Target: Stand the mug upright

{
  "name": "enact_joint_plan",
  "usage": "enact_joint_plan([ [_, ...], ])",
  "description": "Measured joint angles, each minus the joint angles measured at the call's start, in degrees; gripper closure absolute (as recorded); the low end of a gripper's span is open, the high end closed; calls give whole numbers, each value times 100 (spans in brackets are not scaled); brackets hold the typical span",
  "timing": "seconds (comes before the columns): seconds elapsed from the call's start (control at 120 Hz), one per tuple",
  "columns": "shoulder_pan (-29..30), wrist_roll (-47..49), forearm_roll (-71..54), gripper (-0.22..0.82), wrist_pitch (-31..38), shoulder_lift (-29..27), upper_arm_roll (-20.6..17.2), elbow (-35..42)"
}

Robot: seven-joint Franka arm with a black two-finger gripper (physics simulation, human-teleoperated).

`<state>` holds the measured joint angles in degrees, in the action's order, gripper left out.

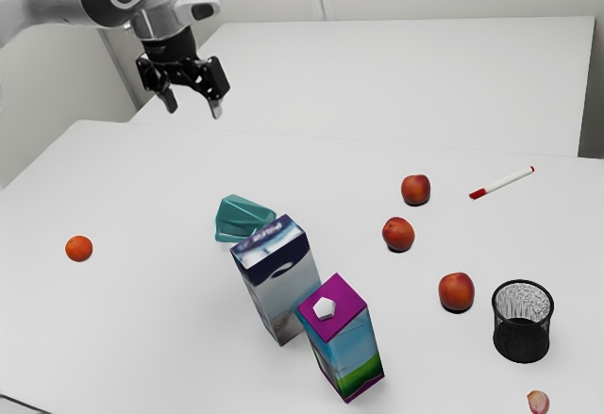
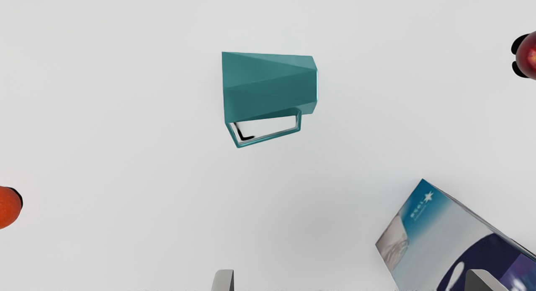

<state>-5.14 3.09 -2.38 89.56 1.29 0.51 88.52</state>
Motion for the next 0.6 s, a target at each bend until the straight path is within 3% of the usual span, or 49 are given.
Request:
enact_joint_plan([
  [0.4,379,42,692,0,-113,23,1,436],
  [0.6,1220,-239,1563,0,370,347,-8,1002],
])
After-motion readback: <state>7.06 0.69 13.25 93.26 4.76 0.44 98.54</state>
